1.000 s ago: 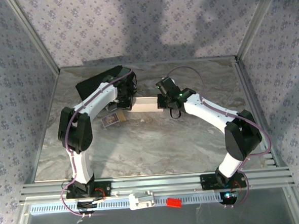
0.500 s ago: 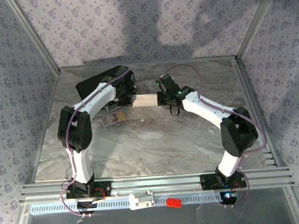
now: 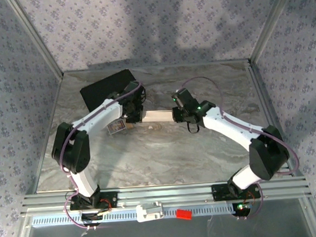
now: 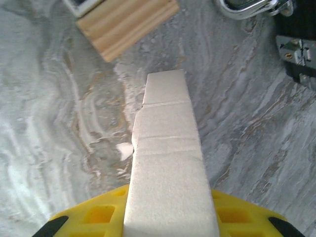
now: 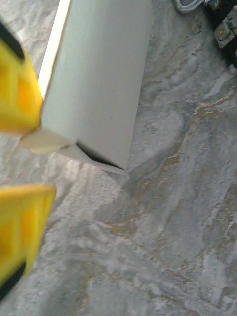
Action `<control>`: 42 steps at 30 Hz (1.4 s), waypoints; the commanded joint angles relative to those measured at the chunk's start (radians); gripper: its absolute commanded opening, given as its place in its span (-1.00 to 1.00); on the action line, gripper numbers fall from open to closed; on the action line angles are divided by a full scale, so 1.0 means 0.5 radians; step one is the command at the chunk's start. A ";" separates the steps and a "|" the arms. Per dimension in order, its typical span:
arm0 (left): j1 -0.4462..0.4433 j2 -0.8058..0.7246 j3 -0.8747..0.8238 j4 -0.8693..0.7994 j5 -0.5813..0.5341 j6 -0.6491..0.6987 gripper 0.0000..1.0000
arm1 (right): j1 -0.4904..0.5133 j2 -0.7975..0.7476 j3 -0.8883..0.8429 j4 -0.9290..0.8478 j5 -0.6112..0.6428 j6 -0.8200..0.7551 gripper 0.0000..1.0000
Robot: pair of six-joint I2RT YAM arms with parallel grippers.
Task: Fold the paper box
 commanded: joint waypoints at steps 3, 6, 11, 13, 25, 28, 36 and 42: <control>-0.077 -0.132 -0.103 -0.169 0.018 -0.840 -0.47 | -0.020 -0.416 -0.008 -0.276 -0.037 0.294 0.47; -0.100 -0.139 -0.112 -0.160 -0.024 -0.879 -0.46 | -0.153 -0.540 0.069 -0.525 -0.252 0.739 0.50; -0.115 -0.129 -0.113 -0.114 -0.065 -0.916 -0.46 | -0.364 -0.578 -0.105 -0.478 -0.695 1.907 0.54; -0.116 -0.126 -0.114 -0.100 -0.073 -0.923 -0.46 | -0.395 -0.536 -0.254 -0.267 -0.933 2.347 0.56; -0.129 -0.076 -0.078 -0.053 -0.070 -0.940 -0.46 | -0.412 -0.120 -0.184 0.031 -1.144 3.100 0.67; -0.126 -0.068 -0.065 -0.051 -0.081 -0.946 -0.46 | -0.373 -0.033 -0.162 0.064 -1.193 3.139 0.65; -0.124 -0.050 -0.064 -0.033 -0.058 -0.940 -0.45 | -0.363 0.166 -0.111 0.221 -1.184 3.189 0.23; -0.108 -0.082 -0.099 0.040 -0.040 -0.842 -0.22 | -0.384 0.205 -0.010 0.081 -1.129 3.136 -0.10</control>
